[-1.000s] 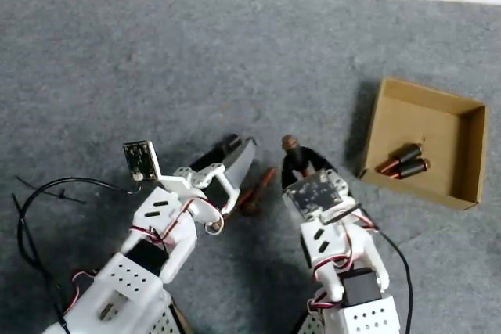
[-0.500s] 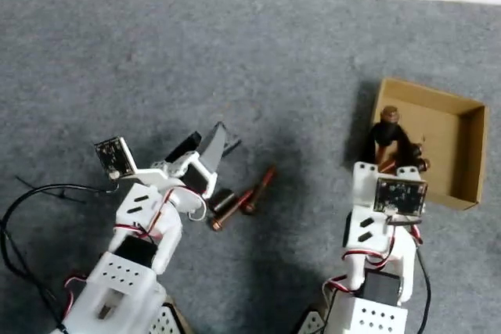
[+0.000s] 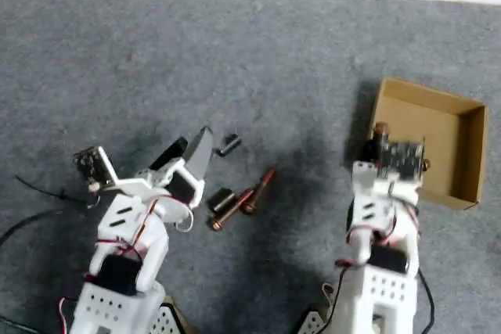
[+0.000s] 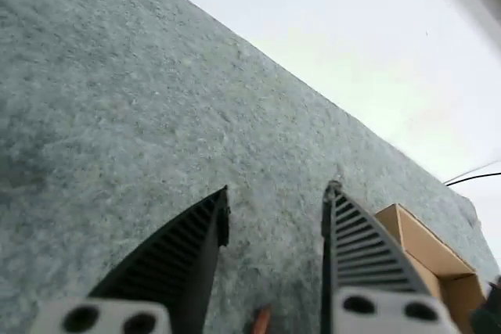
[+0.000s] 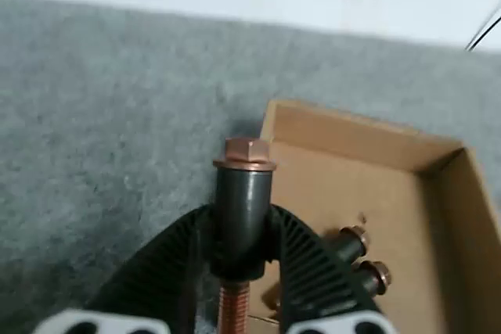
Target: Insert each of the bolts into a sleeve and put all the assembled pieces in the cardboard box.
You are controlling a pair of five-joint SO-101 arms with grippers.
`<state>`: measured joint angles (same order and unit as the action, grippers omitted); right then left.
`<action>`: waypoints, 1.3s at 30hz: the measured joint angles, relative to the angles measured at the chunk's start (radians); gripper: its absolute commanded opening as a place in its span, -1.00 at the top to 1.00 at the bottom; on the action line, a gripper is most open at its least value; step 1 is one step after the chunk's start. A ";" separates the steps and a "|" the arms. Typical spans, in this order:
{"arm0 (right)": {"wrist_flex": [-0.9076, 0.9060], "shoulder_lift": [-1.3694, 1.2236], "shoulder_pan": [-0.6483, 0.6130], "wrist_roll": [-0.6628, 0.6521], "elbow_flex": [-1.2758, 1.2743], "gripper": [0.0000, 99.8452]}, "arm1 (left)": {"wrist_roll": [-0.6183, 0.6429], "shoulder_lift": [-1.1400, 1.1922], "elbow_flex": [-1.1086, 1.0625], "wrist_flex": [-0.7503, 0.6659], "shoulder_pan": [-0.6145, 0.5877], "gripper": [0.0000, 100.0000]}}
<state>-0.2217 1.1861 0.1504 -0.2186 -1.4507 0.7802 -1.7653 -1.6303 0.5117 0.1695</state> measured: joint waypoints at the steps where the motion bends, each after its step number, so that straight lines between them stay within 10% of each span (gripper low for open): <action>1: 0.000 -0.081 0.009 0.023 0.051 0.99 | -0.017 -0.023 -0.003 0.008 0.000 0.62; 19: 0.002 -1.123 0.104 0.244 0.649 0.99 | -0.055 -0.025 -0.008 0.011 0.000 0.62; 39: 0.003 -1.076 0.100 0.244 0.664 0.69 | -0.055 -0.025 -0.008 0.011 0.000 0.62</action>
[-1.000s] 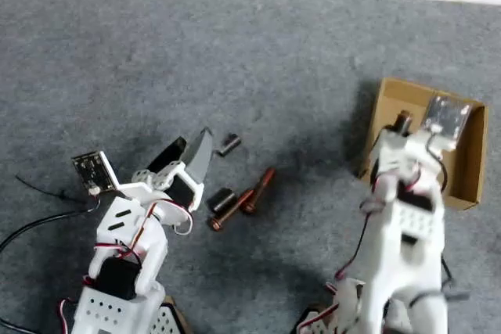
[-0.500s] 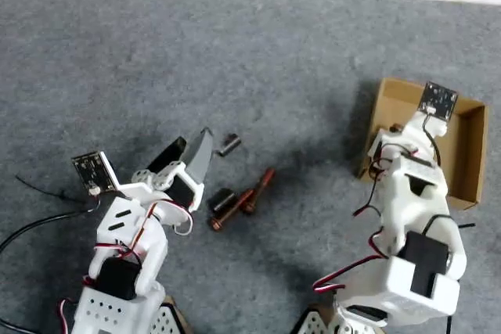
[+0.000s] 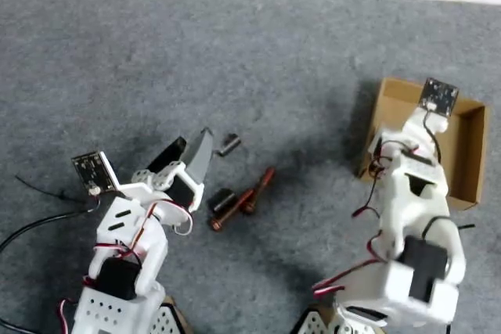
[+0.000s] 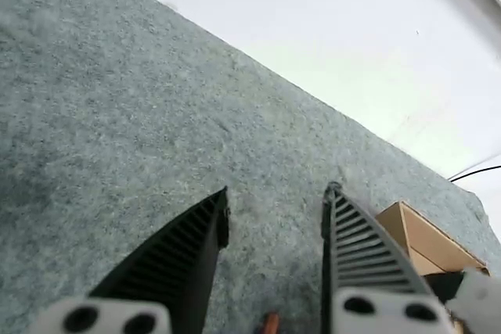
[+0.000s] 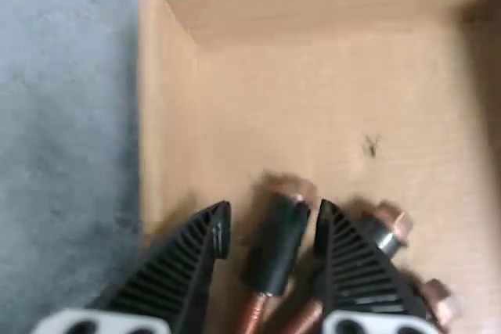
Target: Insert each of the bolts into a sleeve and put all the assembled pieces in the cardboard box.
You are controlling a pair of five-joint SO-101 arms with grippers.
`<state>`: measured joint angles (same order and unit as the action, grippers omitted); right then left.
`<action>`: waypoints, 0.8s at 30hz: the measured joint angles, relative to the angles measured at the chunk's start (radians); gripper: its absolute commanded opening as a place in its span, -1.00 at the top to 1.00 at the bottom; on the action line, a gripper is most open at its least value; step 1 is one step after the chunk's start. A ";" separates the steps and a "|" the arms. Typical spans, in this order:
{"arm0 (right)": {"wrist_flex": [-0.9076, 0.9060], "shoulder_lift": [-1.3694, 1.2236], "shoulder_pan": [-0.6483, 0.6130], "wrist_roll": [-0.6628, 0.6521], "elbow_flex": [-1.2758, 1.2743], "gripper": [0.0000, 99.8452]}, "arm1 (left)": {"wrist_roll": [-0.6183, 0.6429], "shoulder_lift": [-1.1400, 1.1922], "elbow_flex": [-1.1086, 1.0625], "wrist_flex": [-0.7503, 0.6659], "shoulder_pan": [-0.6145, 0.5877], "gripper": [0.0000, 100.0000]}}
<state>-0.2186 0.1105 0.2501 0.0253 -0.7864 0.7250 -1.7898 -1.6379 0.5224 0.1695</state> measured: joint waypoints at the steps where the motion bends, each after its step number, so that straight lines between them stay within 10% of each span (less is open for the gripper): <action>1: 0.000 0.046 -0.003 0.000 -0.028 0.69 | 0.000 0.000 -0.006 0.000 0.000 0.62; 24: -0.440 1.158 -0.767 -0.167 -0.583 0.70 | 0.000 0.000 0.084 0.235 -0.390 0.62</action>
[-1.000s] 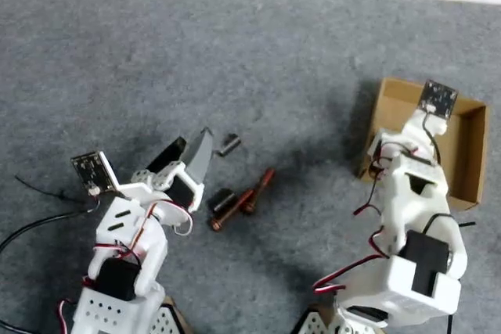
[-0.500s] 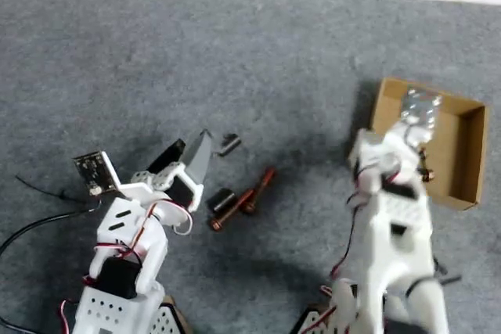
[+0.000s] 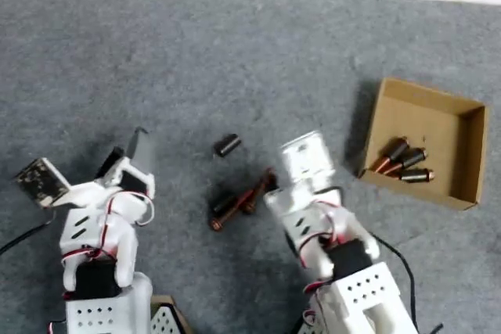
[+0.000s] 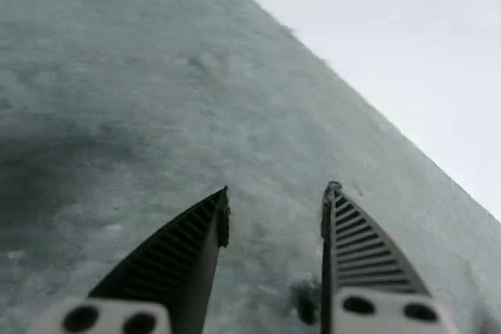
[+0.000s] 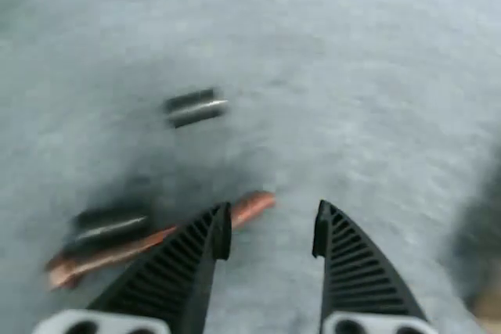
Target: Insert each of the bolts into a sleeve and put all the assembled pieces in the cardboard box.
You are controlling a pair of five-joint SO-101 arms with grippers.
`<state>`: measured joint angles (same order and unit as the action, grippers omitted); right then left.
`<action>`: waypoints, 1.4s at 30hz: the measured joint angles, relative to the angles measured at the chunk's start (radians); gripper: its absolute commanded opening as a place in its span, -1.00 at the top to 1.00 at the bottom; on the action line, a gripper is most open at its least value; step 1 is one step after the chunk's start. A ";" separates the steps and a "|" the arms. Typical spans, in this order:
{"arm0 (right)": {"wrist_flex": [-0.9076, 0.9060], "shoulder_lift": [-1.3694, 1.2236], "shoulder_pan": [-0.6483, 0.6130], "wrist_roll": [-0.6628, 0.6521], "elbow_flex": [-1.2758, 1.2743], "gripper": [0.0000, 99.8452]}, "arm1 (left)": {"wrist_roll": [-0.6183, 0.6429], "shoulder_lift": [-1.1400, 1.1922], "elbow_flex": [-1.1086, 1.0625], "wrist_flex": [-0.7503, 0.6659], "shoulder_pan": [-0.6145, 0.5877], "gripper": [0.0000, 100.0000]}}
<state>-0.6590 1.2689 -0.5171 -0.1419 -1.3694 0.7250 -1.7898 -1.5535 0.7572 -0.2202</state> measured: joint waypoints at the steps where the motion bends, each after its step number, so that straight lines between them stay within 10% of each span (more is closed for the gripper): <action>1: 0.000 -0.006 -0.037 -0.018 0.000 0.70 | 0.000 0.000 0.000 0.002 -0.011 0.62; 13: 0.037 -0.500 -0.124 -0.031 0.327 0.70 | 0.000 0.000 0.000 0.002 -0.017 0.62; 24: 0.078 -1.189 -0.124 0.621 0.885 0.69 | 0.000 0.000 0.000 0.002 -0.017 0.62; 42: -0.222 -1.602 -0.126 0.875 1.286 0.69 | 0.000 0.000 0.000 0.002 -0.018 0.62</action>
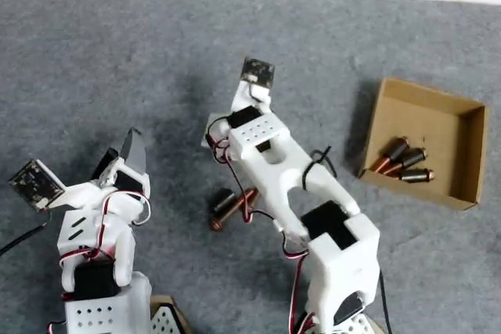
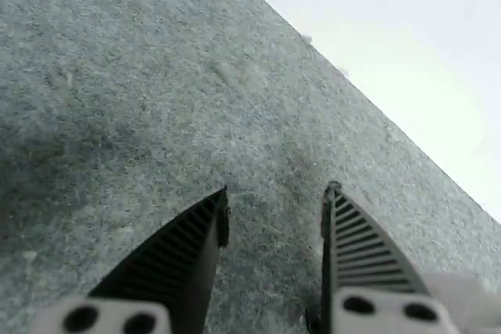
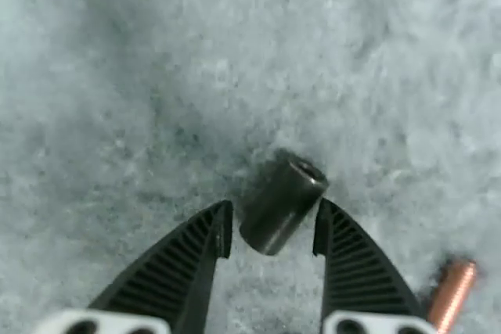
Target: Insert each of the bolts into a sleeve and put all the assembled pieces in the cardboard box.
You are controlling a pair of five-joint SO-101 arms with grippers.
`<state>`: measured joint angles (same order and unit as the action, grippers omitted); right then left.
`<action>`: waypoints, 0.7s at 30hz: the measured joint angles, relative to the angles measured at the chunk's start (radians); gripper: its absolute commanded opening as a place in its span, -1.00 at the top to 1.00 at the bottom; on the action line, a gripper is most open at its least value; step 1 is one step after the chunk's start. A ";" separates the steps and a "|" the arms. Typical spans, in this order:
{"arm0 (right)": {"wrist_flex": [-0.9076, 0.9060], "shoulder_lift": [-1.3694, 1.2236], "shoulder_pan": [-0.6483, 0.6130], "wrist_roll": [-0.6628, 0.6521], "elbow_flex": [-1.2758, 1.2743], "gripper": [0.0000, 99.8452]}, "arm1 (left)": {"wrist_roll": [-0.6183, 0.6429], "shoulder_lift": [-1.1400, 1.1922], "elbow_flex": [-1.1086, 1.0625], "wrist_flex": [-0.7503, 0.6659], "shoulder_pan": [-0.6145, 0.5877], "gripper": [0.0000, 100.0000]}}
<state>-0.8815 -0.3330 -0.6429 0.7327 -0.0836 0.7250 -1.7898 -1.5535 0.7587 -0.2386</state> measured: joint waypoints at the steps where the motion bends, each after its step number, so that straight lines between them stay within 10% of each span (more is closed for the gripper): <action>1: -0.002 -0.003 0.000 0.005 0.000 0.69 | 0.000 0.000 0.000 0.000 0.000 0.62; 21: -0.008 -0.137 0.003 0.008 0.038 0.70 | 0.000 0.000 0.000 0.000 0.003 0.62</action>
<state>-0.8892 -0.4695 -0.6398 0.7403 -0.0453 0.7250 -1.7898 -1.5535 0.7587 -0.2355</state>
